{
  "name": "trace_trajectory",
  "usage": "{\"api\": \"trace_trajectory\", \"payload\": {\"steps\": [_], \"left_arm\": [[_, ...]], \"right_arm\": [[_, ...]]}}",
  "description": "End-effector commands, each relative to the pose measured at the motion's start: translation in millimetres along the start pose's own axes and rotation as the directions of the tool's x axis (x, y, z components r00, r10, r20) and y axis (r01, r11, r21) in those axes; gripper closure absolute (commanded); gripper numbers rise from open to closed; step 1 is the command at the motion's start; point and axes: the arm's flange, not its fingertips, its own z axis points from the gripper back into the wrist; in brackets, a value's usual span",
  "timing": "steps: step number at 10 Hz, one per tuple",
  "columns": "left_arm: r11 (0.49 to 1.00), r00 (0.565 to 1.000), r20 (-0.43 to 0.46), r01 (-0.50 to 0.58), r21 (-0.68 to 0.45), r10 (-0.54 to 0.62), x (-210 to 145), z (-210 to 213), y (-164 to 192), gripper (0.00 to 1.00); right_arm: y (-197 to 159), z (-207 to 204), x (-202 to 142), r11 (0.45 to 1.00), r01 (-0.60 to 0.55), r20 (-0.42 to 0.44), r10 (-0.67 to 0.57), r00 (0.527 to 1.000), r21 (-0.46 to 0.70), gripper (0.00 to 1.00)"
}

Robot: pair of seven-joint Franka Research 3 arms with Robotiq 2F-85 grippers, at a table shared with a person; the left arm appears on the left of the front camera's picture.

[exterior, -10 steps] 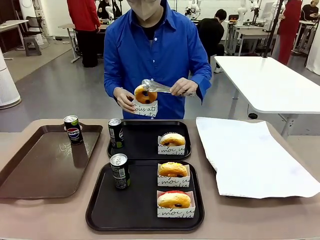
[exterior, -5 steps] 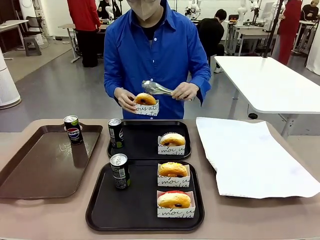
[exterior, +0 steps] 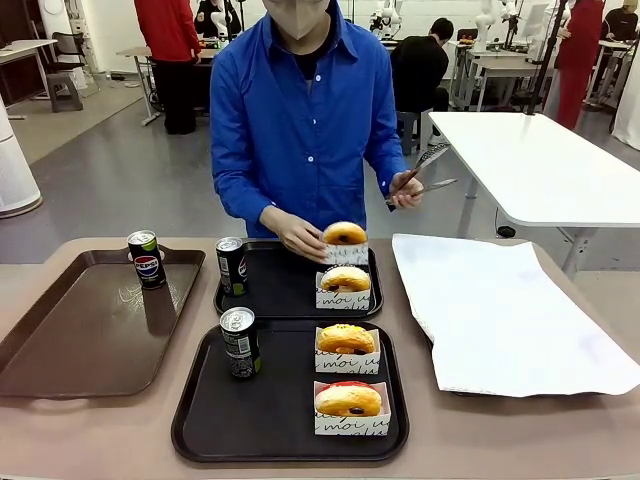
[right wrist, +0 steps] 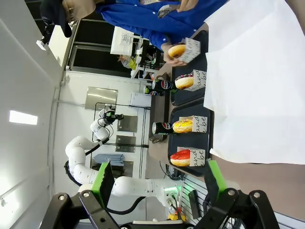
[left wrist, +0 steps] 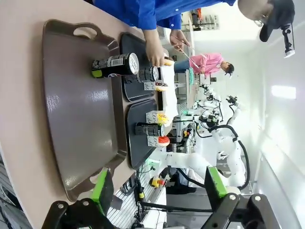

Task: Set up donuts and drinks on trays.
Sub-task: Pick up one Pepsi coke from the Handle tray and place it on the Flat Tray without a Pepsi coke.

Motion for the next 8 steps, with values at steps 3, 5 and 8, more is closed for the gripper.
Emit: {"api": "trace_trajectory", "payload": {"steps": [3, 5, 8], "left_arm": [[1.000, 1.000, 0.007, 0.004, 0.021, -0.004, -0.3, -4.0, 4.7, 0.00], [1.000, 1.000, 0.007, 0.004, 0.021, -0.004, -0.3, -4.0, 4.7, 0.00], [1.000, 1.000, 0.007, 0.004, 0.021, -0.004, -0.3, -4.0, 4.7, 0.00]], "right_arm": [[-0.3, -1.0, 1.3, 1.000, -0.015, 0.003, 0.015, 1.000, 0.020, 0.00], [-0.3, -1.0, 1.3, 1.000, -0.015, 0.003, 0.015, 1.000, 0.020, 0.00], [-0.3, -1.0, 1.3, 1.000, -0.015, 0.003, 0.015, 1.000, 0.020, 0.00]]}}
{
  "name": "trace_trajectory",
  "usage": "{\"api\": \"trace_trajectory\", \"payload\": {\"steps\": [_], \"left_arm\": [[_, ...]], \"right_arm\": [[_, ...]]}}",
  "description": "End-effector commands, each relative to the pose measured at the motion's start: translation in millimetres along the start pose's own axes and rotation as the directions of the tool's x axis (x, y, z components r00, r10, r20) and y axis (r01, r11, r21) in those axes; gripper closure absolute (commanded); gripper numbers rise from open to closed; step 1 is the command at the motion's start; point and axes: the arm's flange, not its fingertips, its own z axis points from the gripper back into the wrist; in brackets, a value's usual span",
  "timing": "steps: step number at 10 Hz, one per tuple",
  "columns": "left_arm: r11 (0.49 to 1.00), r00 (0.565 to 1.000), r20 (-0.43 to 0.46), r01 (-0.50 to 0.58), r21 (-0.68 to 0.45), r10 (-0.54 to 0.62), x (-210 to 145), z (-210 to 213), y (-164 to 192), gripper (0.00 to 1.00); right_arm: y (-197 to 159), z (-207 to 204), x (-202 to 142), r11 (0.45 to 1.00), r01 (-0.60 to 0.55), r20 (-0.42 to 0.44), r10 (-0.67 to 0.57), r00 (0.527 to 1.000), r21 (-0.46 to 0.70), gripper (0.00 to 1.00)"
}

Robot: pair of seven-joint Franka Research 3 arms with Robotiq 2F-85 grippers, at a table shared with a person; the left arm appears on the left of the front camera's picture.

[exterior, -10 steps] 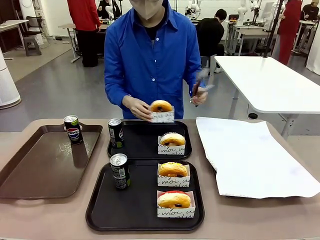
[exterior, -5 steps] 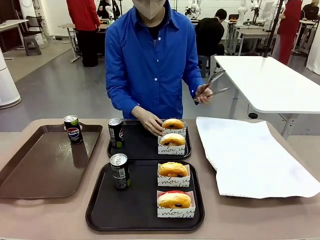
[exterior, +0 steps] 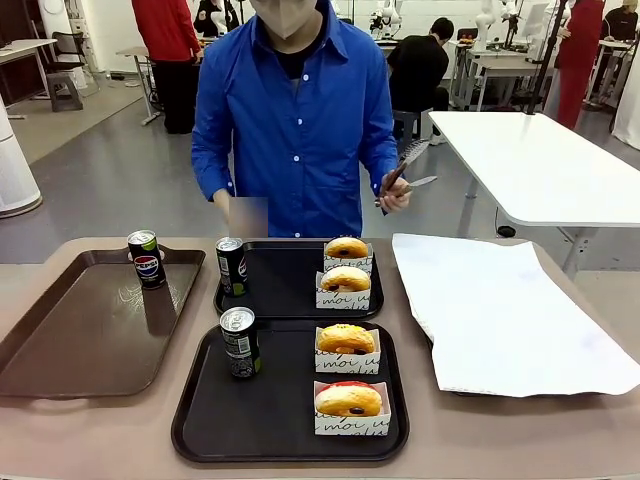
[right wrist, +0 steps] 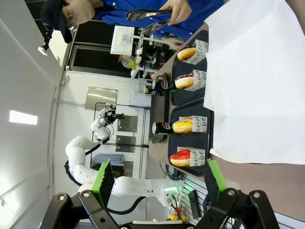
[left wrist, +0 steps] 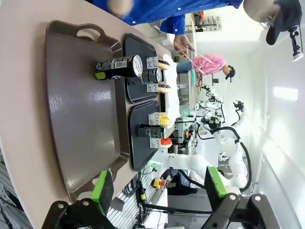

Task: Set up donuts and drinks on trays.
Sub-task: Pick up one Pepsi coke from the Handle tray and place it on the Flat Tray without a Pepsi coke.

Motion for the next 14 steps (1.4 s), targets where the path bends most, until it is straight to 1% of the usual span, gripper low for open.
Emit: {"api": "trace_trajectory", "payload": {"steps": [1, 14], "left_arm": [[1.000, 1.000, 0.003, 0.006, 0.012, -0.006, -3.3, -0.5, 1.2, 0.00], [1.000, 1.000, 0.003, 0.006, 0.012, -0.006, -3.3, -0.5, 1.2, 0.00]], "right_arm": [[-0.3, -1.0, 1.3, 1.000, -0.015, 0.003, 0.015, 1.000, 0.020, 0.00], [-0.3, -1.0, 1.3, 1.000, -0.015, 0.003, 0.015, 1.000, 0.020, 0.00]]}}
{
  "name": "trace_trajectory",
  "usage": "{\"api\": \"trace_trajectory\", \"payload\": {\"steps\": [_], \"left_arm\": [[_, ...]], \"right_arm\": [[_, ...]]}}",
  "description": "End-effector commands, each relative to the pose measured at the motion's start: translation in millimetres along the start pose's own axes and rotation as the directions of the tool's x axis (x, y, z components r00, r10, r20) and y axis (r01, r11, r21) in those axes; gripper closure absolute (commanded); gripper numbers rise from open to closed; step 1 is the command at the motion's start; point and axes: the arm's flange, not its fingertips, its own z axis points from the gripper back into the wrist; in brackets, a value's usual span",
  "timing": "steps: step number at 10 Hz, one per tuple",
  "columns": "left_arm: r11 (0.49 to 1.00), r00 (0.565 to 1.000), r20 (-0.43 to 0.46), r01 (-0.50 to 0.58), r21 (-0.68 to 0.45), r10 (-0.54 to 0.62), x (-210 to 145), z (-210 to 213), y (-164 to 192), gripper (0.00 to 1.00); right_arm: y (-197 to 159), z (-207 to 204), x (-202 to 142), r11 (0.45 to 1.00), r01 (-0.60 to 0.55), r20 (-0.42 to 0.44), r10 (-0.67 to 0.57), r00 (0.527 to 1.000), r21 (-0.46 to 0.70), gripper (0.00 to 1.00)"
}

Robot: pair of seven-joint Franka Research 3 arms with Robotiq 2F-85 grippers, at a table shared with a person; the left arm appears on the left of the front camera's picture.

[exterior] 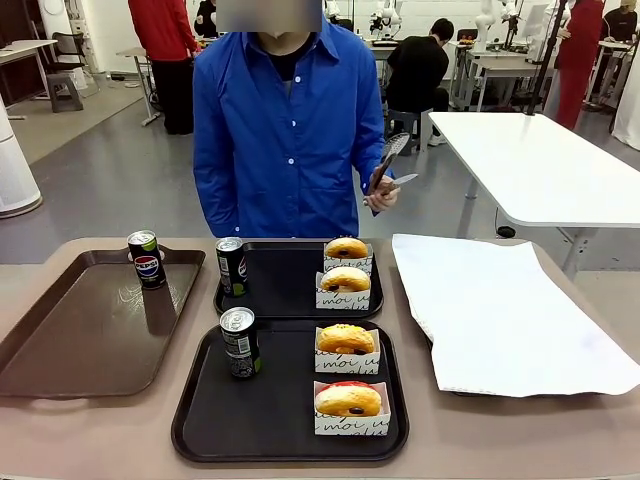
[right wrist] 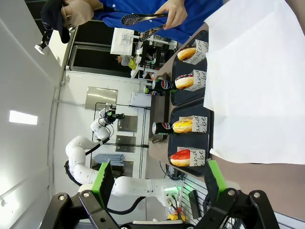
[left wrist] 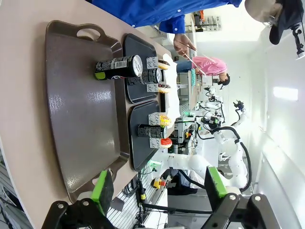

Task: Set up donuts and drinks on trays.
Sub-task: Pick up one Pepsi coke from the Handle tray and place it on the Flat Tray without a Pepsi coke.

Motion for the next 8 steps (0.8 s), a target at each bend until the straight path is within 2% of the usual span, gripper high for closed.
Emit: {"api": "trace_trajectory", "payload": {"steps": [1, 8], "left_arm": [[1.000, 1.000, 0.003, 0.006, 0.013, -0.006, -3.4, -0.3, 1.2, 0.00], [1.000, 1.000, 0.003, 0.006, 0.013, -0.006, -3.4, -0.3, 1.2, 0.00]], "right_arm": [[-0.3, -1.0, 1.3, 1.000, -0.015, 0.004, 0.015, 1.000, 0.020, 0.00], [-0.3, -1.0, 1.3, 1.000, -0.015, 0.004, 0.015, 1.000, 0.020, 0.00]]}}
